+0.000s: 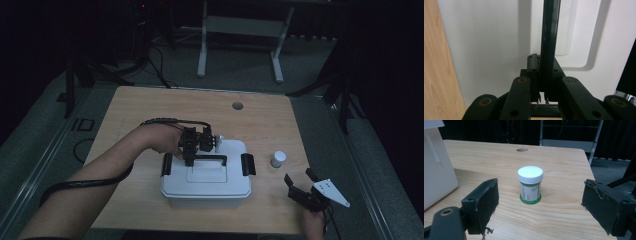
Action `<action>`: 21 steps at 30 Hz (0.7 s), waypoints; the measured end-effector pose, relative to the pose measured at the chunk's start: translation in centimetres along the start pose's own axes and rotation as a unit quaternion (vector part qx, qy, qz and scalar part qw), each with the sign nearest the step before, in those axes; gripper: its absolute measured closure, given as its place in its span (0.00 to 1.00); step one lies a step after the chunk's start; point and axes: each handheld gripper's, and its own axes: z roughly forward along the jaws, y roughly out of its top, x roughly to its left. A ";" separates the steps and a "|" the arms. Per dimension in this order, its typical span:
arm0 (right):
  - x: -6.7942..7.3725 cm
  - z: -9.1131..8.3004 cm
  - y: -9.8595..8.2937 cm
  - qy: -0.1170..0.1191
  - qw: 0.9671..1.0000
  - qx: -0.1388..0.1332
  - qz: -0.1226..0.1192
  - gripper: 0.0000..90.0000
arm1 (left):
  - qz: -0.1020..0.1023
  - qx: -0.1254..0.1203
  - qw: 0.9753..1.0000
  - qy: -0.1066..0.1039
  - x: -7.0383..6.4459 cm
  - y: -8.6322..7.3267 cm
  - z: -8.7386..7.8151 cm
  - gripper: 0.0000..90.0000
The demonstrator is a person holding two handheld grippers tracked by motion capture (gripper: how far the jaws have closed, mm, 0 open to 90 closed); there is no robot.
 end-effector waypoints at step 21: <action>0.0 0.0 0.0 0.000 1.000 0.002 0.001 0.15 | 0.013 -0.005 1.000 -0.002 -0.3 -0.5 -1.1 0.93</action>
